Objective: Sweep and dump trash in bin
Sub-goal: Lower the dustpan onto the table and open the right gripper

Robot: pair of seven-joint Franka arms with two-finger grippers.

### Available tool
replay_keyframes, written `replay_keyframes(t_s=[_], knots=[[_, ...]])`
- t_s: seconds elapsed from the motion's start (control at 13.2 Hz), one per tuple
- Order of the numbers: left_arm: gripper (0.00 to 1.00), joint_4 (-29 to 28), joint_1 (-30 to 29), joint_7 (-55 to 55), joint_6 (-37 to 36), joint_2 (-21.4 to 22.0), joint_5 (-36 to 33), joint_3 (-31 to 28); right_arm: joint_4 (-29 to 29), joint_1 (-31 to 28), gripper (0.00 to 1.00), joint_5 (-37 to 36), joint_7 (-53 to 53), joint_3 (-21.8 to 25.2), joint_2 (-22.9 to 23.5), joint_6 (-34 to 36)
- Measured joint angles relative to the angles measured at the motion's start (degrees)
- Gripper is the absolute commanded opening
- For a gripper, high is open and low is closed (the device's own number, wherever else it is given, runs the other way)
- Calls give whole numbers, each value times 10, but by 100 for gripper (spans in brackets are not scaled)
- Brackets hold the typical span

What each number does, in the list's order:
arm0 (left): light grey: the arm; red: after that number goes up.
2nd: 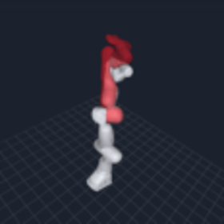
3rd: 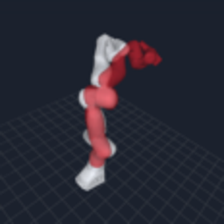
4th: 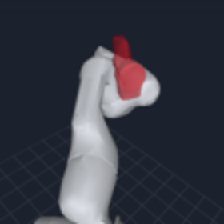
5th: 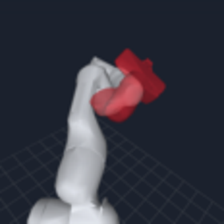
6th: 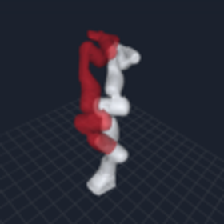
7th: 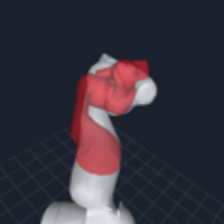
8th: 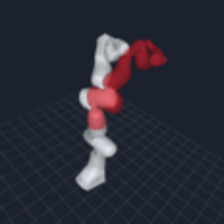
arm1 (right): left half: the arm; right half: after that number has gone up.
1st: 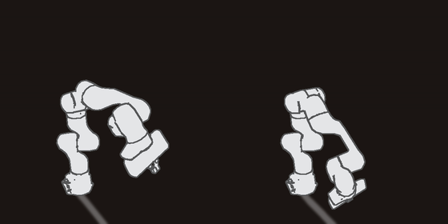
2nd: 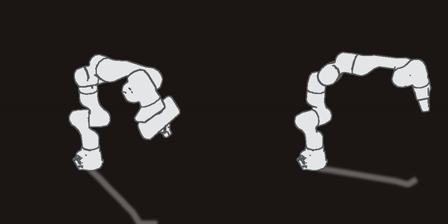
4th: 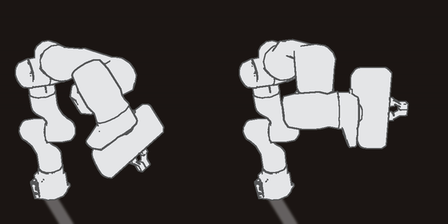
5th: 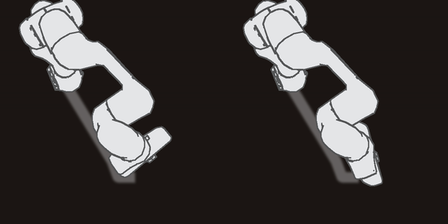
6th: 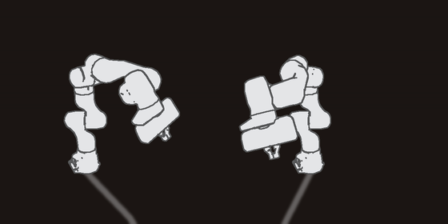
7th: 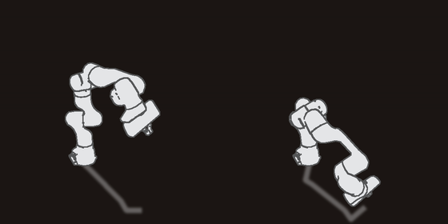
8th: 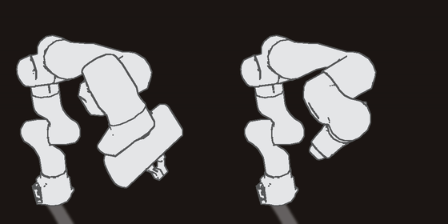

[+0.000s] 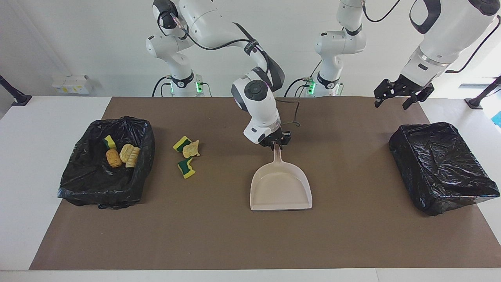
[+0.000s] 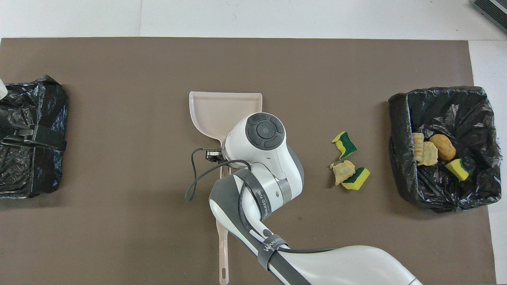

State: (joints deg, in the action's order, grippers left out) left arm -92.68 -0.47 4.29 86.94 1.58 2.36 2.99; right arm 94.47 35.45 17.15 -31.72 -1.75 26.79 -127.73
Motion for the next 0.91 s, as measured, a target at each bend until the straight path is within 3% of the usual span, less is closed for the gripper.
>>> replay_keyframes(t_s=[0.91], knots=[[100,0,0,0,0,0,0,0,0,3,0,15,0,0,11,-20]])
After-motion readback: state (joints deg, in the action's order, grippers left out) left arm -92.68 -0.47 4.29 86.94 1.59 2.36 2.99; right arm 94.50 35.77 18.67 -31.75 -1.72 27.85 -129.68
